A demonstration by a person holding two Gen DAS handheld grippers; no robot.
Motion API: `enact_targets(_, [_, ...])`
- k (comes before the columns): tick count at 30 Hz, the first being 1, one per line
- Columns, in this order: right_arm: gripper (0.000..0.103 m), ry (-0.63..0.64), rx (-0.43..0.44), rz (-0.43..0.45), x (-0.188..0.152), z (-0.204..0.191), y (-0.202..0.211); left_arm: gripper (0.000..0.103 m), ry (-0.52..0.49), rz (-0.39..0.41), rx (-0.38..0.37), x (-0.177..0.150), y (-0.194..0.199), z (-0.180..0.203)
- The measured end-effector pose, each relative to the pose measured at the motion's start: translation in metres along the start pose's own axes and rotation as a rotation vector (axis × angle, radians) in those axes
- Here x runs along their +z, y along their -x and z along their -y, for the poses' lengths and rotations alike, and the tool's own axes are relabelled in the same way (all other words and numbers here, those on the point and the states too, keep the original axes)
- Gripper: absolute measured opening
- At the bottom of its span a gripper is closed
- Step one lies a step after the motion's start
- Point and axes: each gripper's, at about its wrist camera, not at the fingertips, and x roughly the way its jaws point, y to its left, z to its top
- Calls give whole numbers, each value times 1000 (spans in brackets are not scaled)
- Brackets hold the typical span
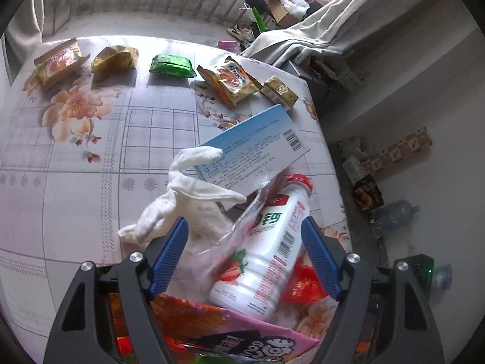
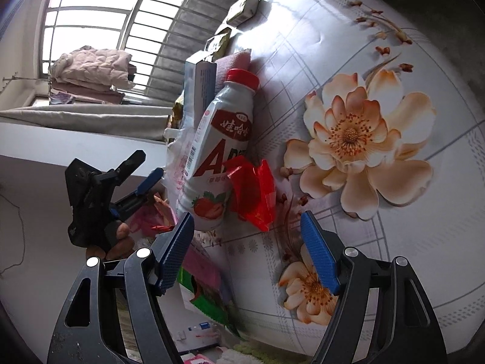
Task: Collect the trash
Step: 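Move both tools back over the table trash, then grasp the clear plastic bag with the left tool while the right tool grasps the red wrapper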
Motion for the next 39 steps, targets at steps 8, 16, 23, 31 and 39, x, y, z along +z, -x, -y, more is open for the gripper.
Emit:
enact_targets(8, [64,-6,-18,-17,2,-1,-10,60,-29,-114,21,-1,-22,-3])
enact_targets(16, [60,-12,-30,-23,2,0,-16,57,-109,-117,92,5,-28,6])
enact_targets(23, [48,-10,-31,-19,2,-1,-20,36,-146,-168,122,6,-48,6])
enact_targets(31, [20,-25,-37,-13,5,3,-22,10,-185,-141,106,4,-45,11])
enact_targets(39, [7,-30,-38,17,6,5,-15,3,-192,-90,81,6,-32,17])
